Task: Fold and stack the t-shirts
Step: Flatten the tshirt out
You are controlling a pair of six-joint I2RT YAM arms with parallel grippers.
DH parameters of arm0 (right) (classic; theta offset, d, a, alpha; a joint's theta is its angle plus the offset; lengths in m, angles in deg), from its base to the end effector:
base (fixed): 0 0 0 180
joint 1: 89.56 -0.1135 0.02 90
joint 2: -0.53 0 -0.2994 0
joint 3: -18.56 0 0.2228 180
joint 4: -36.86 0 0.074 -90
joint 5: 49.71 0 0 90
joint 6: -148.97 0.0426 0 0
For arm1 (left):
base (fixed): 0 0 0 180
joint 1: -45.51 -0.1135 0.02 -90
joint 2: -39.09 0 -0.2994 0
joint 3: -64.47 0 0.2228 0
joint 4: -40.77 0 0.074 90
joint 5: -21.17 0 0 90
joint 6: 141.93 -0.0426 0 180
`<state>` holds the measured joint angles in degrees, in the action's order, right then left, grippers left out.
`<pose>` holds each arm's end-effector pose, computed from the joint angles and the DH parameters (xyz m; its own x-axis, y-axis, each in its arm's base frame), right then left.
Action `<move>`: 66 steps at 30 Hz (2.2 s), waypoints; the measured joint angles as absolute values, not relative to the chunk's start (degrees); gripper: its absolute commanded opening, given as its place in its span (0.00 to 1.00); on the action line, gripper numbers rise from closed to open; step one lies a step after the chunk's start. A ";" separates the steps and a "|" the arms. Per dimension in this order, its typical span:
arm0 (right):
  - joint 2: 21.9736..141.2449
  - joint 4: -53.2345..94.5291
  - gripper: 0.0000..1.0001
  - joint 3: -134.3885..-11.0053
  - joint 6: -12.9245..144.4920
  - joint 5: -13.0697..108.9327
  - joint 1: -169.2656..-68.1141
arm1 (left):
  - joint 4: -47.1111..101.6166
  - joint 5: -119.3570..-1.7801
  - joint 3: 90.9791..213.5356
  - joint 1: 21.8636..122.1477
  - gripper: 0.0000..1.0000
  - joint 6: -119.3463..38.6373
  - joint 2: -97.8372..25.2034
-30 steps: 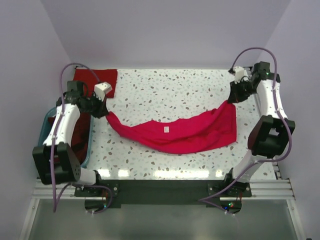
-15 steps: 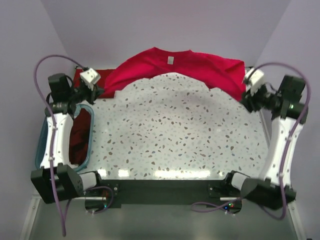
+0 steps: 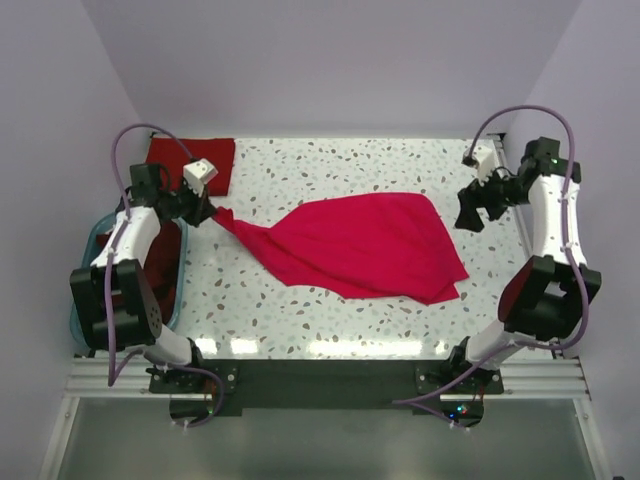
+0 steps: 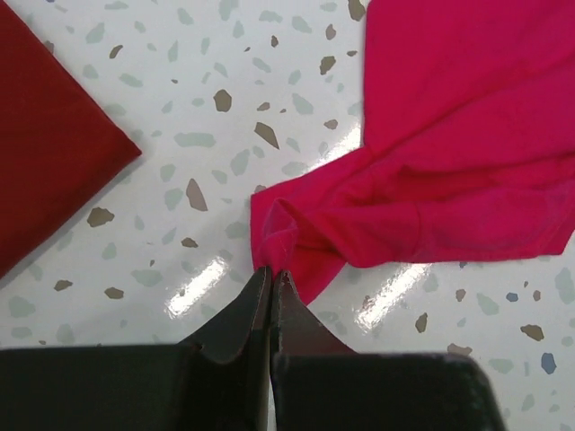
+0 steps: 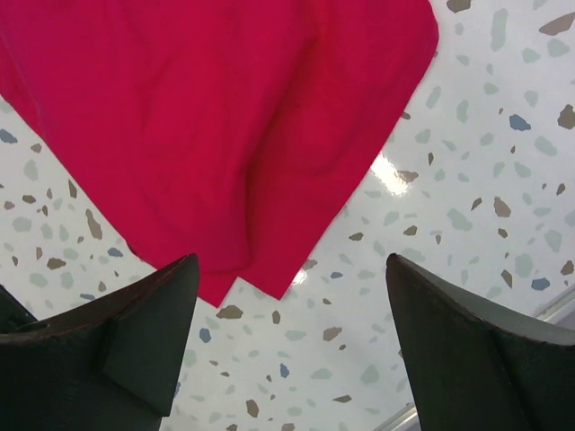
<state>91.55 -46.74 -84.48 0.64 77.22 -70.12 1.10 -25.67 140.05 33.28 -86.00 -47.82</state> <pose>0.2701 -0.0682 0.3567 -0.5438 -0.5295 -0.6511 -0.7158 0.6977 0.0304 0.2881 0.0326 0.2870 -0.4800 0.3141 -0.8191 0.6460 0.7583 -0.0878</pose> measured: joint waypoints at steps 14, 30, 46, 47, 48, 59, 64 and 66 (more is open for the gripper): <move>109.10 -42.26 0.73 -88.33 14.57 64.13 -78.49 | 2.98 -29.89 147.70 37.06 0.00 -83.57 -50.99; 109.08 -34.90 0.36 -70.93 15.73 52.41 -77.77 | 3.26 -31.77 148.53 38.96 0.00 -82.98 -52.22; 96.91 -37.50 0.00 -69.88 1.52 49.59 -71.48 | 2.82 -30.29 152.18 38.96 0.00 -85.80 -52.22; 94.41 -39.90 0.00 -68.57 -1.21 49.28 -71.65 | 2.47 -30.11 152.21 38.96 0.00 -86.41 -52.22; 93.17 -42.18 0.00 -67.98 -3.16 49.09 -71.76 | 1.99 -30.02 152.21 38.96 0.00 -87.18 -52.22; 126.39 -53.52 0.66 -109.86 -2.44 56.93 -74.19 | -2.38 -30.55 152.42 39.29 0.00 -92.14 -52.26; 127.46 -51.46 0.69 -118.77 9.17 64.80 -78.08 | -2.77 -30.77 153.69 40.01 0.00 -92.03 -52.85; 127.33 -49.30 0.69 -118.80 11.97 66.09 -81.03 | -2.73 -30.81 154.13 40.51 0.00 -91.97 -53.40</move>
